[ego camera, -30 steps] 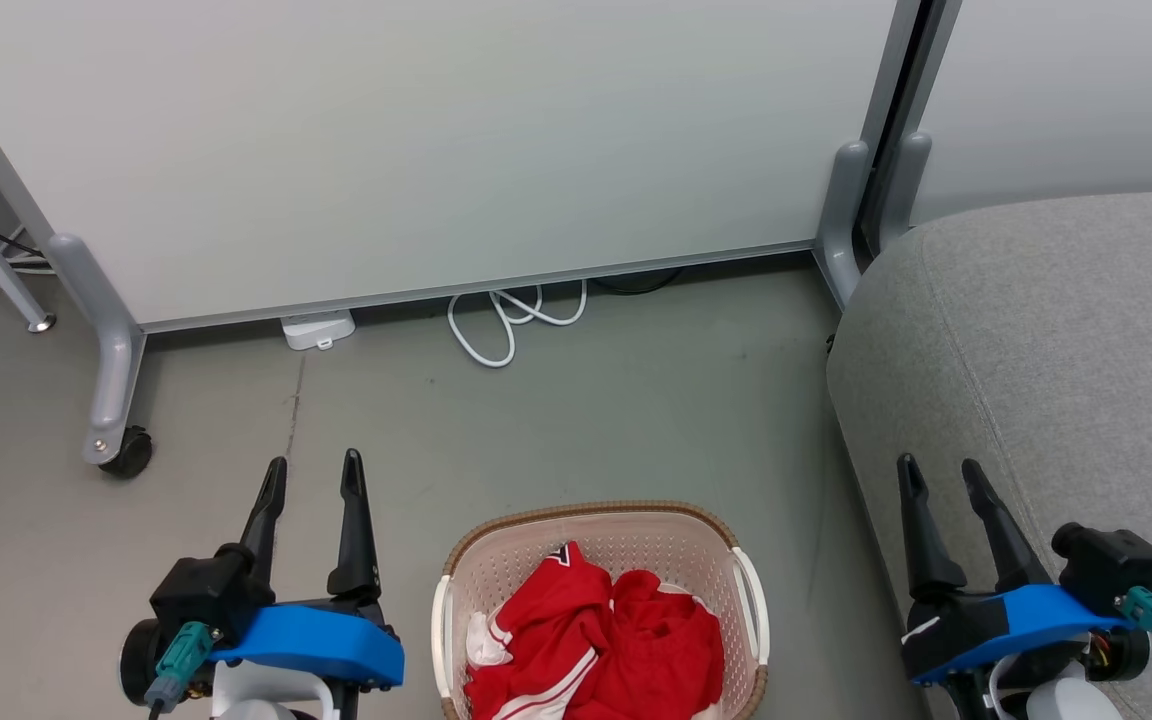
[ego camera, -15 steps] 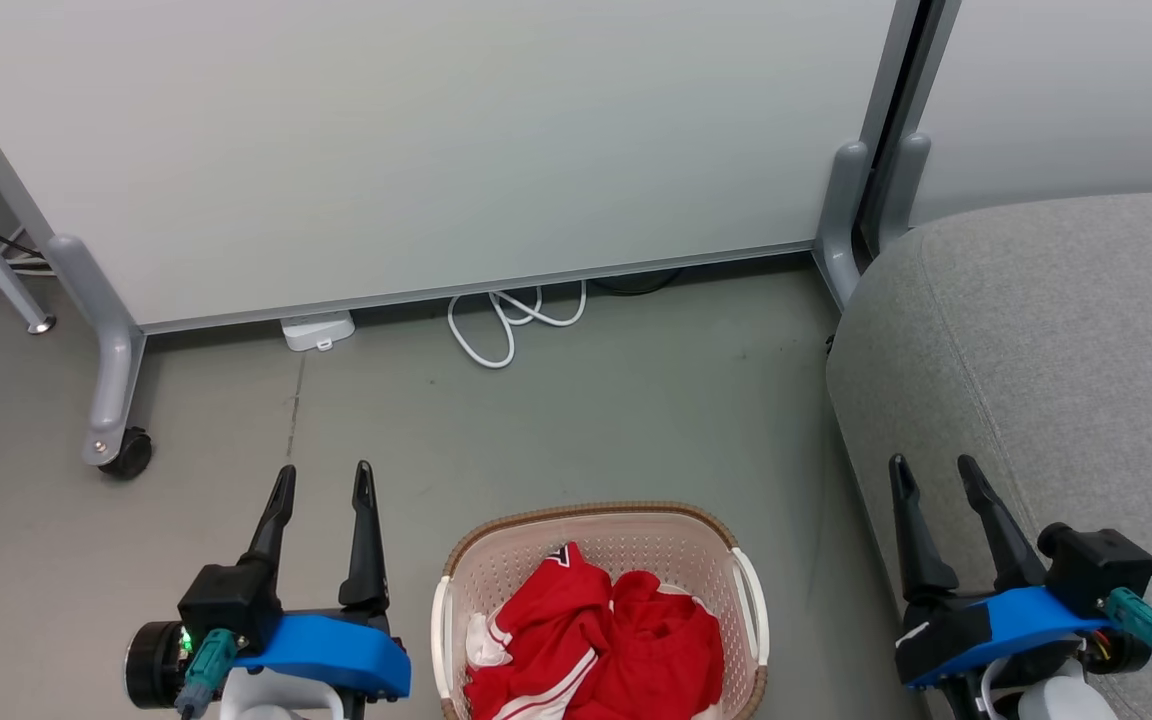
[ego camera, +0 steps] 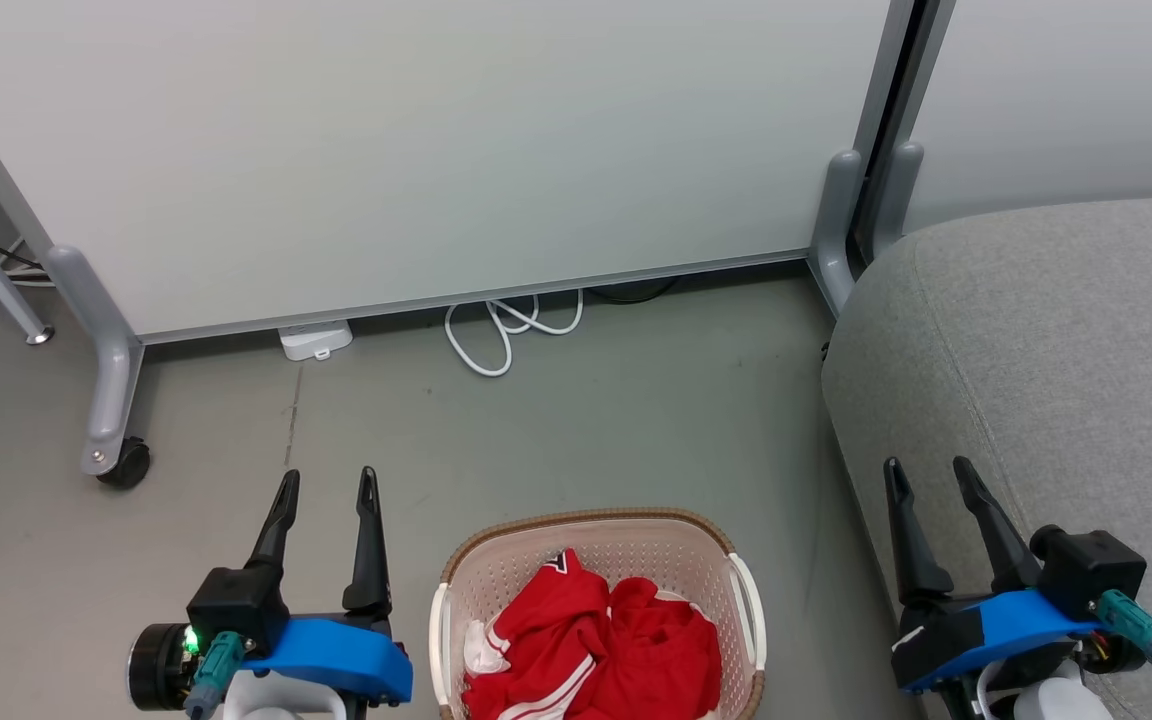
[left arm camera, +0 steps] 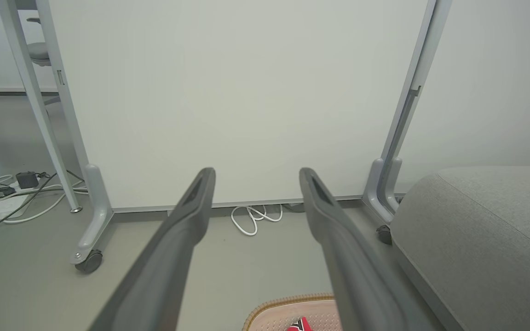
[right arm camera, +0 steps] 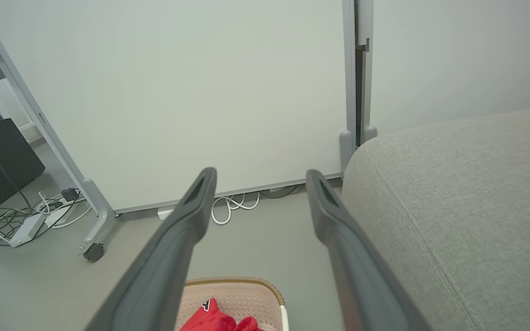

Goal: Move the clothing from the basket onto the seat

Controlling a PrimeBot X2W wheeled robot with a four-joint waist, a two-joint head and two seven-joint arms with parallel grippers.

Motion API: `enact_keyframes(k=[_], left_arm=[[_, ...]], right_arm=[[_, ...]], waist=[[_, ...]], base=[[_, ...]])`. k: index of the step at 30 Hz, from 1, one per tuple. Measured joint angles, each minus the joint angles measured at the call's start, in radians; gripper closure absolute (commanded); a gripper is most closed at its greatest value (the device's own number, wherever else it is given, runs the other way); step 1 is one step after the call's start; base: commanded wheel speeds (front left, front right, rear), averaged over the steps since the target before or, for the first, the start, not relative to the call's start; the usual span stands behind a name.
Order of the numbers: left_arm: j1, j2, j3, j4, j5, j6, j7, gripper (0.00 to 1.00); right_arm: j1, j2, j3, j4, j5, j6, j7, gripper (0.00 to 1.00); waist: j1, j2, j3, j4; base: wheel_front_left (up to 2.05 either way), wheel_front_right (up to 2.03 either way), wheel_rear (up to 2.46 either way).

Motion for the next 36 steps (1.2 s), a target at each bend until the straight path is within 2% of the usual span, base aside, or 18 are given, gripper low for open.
enact_keyframes(k=[9,16,23,36], left_arm=[[0.0,0.0,0.0,0.0,-0.007,0.003,0.0,0.0],[-0.021,0.001,-0.015,0.029,0.004,-0.01,-0.001,0.0],[-0.104,0.003,-0.054,0.137,0.022,-0.035,0.008,0.0],[-0.344,0.017,-0.164,0.401,0.066,-0.078,0.074,0.0]], right_arm=[[0.0,0.0,0.001,-0.001,0.001,0.0,0.0,0.0],[-0.052,-0.001,0.042,-0.029,0.001,0.0,0.003,0.0],[-0.153,-0.001,0.075,-0.078,-0.026,0.0,0.012,0.0],[-0.336,-0.002,0.16,-0.135,-0.025,0.0,0.004,0.0]], waist=[[0.0,0.0,0.004,-0.001],[0.0,0.0,0.061,-0.021],[0.0,0.0,0.182,-0.063],[0.0002,0.0,0.48,-0.16]], base=[[0.0,0.0,0.0],[0.0,0.0,0.0],[0.0,0.0,0.0],[0.0,0.0,0.0]])
